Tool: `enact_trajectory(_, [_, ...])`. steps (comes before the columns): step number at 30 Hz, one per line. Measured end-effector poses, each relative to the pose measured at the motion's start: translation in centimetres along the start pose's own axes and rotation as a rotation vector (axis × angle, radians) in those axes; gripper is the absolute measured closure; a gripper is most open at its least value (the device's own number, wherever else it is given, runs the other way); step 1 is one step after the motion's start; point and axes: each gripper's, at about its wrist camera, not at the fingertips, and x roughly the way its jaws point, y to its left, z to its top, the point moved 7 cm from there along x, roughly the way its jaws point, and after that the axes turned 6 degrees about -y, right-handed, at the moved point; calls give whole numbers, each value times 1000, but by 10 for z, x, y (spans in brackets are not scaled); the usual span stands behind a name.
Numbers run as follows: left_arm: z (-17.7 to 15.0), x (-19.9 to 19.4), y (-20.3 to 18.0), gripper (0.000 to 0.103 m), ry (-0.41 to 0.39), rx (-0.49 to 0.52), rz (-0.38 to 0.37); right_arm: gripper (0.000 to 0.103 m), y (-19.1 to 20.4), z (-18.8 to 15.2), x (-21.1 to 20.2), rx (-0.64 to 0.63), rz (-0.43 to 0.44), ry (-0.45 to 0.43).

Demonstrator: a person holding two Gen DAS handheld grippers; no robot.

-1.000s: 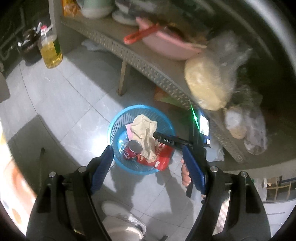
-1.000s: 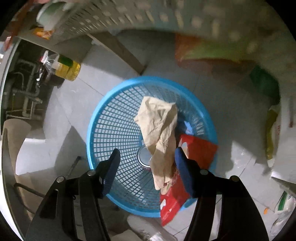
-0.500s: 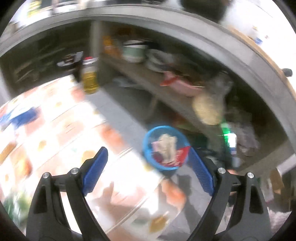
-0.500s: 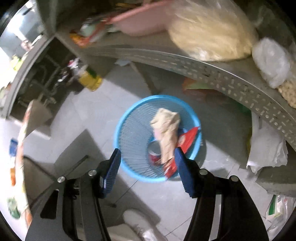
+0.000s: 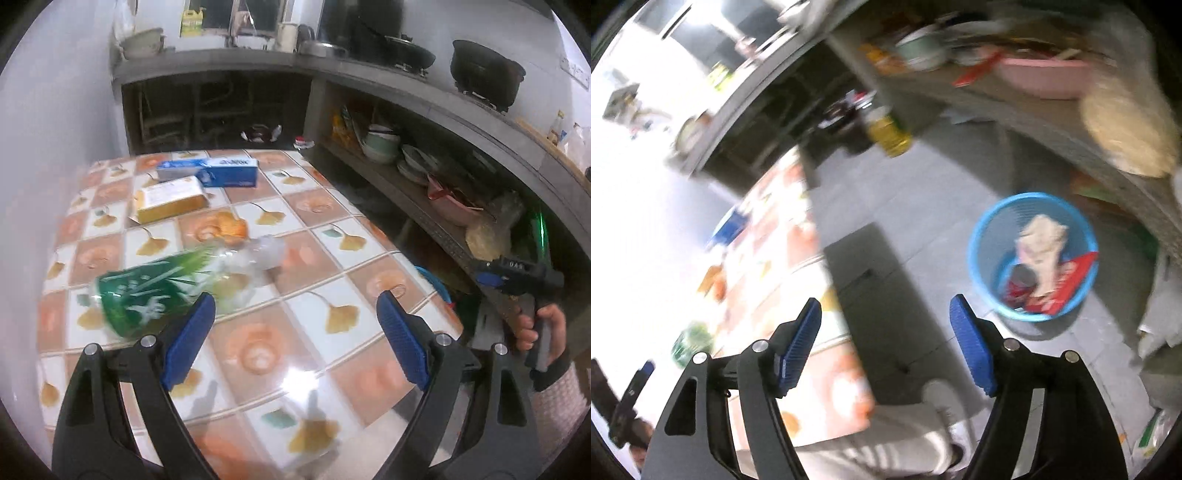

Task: Collect trash
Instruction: 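Return both grippers to the table and grasp the green-labelled bottle with the left gripper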

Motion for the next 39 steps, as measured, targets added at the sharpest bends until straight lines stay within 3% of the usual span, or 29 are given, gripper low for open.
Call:
enact_trajectory(5, [5,3,14,14,-26,139,19,32,72,-27,19,-71,139,106])
enact_trajectory(11, [8,55,39,14,82,315,76,32,136,-66,43,-140,238,239])
enact_trajectory(16, [-2,101,51,14,233,467,102,32,153,-72,41,-171,247,254])
enact_trajectory(22, [-18,128,56,14,343,597,134,32,154,-70,38,-191,223,256])
enact_trajectory(25, [-20,129,54,25,341,627,167,32,153,-68,38,-195,222,257])
enact_trajectory(32, [-32,122,45,26,373,699,213,32,154,-70,44,-206,208,268])
enact_trajectory(35, [-38,112,43,26,409,659,215,32,159,-71,44,-221,214,268])
enact_trajectory(39, [-44,92,47,31,426,515,205,32,169,-65,47,-239,231,270])
